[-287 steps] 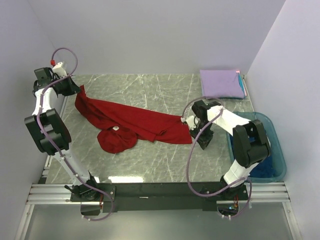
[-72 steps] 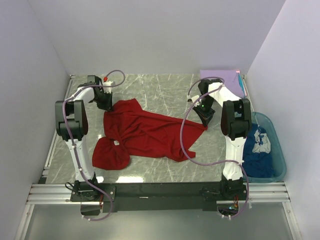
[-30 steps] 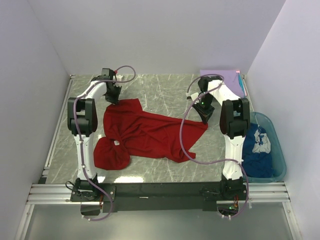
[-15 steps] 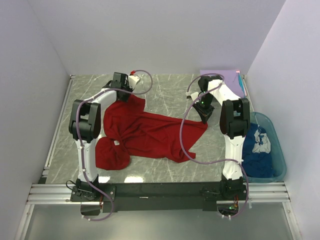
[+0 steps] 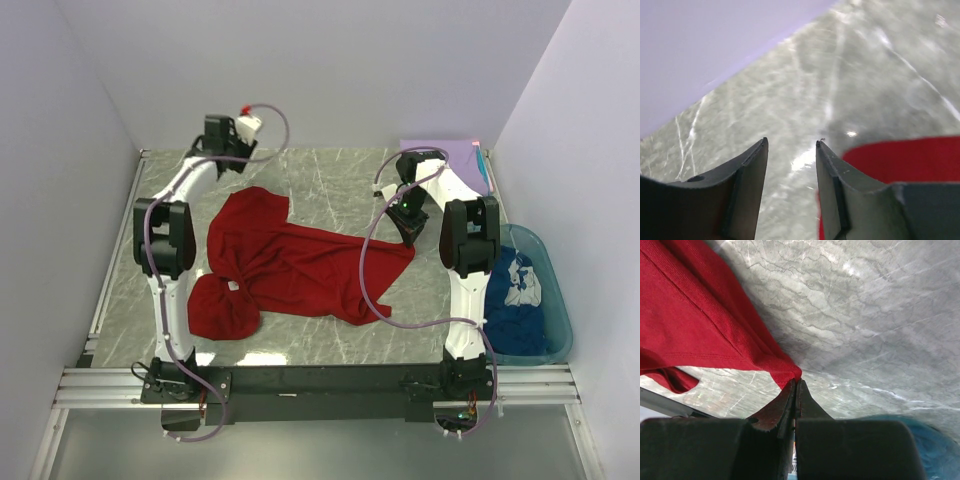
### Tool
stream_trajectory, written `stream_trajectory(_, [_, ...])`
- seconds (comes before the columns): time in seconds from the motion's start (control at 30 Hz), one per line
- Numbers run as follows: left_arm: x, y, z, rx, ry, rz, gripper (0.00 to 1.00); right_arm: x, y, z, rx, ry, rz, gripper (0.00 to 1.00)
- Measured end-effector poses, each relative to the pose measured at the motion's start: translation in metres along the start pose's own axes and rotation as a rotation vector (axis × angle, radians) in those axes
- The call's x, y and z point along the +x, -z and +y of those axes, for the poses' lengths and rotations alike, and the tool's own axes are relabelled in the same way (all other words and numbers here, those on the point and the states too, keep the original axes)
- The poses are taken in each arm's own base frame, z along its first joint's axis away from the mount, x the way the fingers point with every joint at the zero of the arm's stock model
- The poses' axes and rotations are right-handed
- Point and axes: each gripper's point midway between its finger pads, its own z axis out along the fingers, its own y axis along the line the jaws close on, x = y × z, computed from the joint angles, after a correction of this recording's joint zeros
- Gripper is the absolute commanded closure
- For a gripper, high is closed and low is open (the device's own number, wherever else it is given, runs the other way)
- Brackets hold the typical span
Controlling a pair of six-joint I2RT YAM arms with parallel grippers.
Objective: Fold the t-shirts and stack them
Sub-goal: Flatten the tshirt out
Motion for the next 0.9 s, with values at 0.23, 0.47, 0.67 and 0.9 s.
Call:
stream_trajectory(0.23, [0.033, -0.004, 0.033, 0.045, 0.212, 0.087, 0.43, 0.0, 0.0, 0.0, 0.0, 0.0, 0.001, 1.0])
stream_trajectory(0.47, [0.068, -0.007, -0.008, 0.164, 0.295, 0.207, 0.38, 0.0, 0.0, 0.0, 0.002, 0.0, 0.002, 1.0])
stream_trajectory(0.67, [0.082, -0.012, -0.032, 0.236, 0.343, 0.254, 0.37, 0.001, 0.0, -0.001, 0.005, 0.0, 0.003, 1.0])
stream_trajectory(0.9, [0.099, -0.018, -0.041, 0.253, 0.363, 0.297, 0.47, 0.001, 0.001, -0.002, 0.012, 0.0, 0.006, 1.0])
